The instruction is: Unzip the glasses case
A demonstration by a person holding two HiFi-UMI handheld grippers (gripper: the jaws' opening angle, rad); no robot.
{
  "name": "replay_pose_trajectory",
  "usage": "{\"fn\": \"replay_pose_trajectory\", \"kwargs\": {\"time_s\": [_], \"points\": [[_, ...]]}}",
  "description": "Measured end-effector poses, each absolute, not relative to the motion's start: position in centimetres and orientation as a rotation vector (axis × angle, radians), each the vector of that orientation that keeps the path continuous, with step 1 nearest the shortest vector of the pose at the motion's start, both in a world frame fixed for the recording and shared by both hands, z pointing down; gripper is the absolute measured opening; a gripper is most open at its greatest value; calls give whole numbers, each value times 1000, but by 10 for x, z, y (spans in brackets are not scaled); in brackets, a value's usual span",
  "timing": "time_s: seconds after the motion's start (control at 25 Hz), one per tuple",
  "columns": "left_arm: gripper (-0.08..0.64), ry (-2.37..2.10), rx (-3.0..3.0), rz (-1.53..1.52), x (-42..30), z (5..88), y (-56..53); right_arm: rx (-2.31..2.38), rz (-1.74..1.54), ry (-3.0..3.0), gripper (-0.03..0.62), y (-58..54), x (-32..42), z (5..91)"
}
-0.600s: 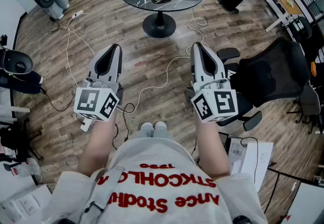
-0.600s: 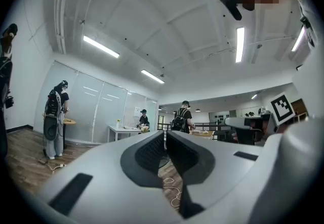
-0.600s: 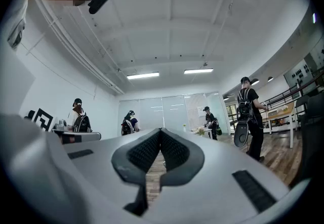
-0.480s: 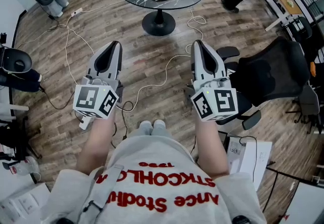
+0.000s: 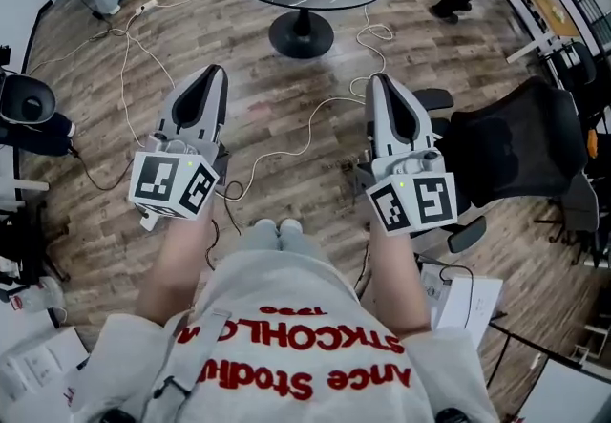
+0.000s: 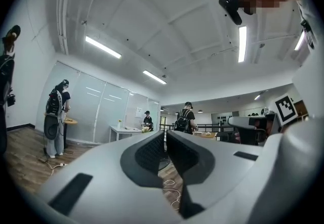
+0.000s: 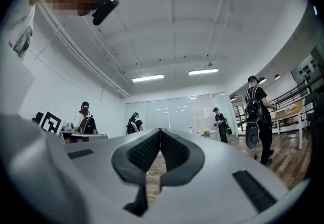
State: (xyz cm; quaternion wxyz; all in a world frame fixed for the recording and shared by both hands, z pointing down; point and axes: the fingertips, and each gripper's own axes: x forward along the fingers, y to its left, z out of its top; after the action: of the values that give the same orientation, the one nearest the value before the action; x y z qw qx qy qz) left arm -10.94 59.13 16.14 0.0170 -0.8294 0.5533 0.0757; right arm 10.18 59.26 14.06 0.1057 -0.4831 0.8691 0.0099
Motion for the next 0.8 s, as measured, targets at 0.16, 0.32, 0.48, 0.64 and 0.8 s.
{"fn": "replay_pose_trajectory", "kwargs": {"time_s": [0.16, 0.32, 0.48, 0.64, 0.8], "points": [[20, 1730, -2555, 194, -99, 166, 578, -1408, -19, 2564, 15, 576, 109, 152], [20, 1730, -2573, 182, -95, 172, 557, -1395, -17, 2577, 15, 552, 107, 156], [20, 1734, -2582, 208, -104, 178, 518, -1384, -29, 2583, 15, 515, 98, 162], [20, 1720, -2577, 229, -117, 176, 464, -1382, -5, 2587, 15, 463, 84, 159], [20, 1680, -2593, 214, -128, 172, 402, -1386, 38, 2585, 15, 408, 65, 151]]}}
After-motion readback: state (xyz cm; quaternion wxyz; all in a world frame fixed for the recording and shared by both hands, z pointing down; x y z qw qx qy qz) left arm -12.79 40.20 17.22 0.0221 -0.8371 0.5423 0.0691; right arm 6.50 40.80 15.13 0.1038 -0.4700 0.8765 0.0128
